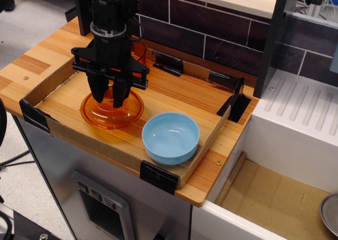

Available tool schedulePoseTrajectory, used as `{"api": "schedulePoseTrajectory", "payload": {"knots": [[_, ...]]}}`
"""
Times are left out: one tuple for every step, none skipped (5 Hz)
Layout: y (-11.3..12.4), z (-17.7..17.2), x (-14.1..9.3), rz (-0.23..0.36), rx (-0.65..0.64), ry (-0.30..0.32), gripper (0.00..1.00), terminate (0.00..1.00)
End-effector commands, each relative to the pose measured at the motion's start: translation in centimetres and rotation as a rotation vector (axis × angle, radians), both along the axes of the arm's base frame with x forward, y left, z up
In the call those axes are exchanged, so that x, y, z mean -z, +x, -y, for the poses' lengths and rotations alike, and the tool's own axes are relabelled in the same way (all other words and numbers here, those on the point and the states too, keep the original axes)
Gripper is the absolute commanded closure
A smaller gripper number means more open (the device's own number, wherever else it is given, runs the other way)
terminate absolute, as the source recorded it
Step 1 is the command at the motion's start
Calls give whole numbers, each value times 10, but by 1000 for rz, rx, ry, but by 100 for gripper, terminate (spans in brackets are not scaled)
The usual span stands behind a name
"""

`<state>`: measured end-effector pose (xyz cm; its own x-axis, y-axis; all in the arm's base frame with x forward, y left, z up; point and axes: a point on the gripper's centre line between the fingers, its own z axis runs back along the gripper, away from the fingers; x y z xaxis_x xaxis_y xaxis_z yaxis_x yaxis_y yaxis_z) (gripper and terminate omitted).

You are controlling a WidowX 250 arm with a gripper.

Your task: Take lid off pot

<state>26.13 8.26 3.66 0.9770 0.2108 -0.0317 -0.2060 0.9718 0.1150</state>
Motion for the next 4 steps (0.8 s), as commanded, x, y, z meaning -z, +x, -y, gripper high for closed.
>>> {"api": "schedulePoseTrajectory", "payload": {"knots": [[9,-4,-4,-24,-1,33,0,0],[7,-2,-18,11,27,32,0,0],[6,1,-45,46,30,33,0,0],[1,8,-87,42,53,-4,0,0]]}}
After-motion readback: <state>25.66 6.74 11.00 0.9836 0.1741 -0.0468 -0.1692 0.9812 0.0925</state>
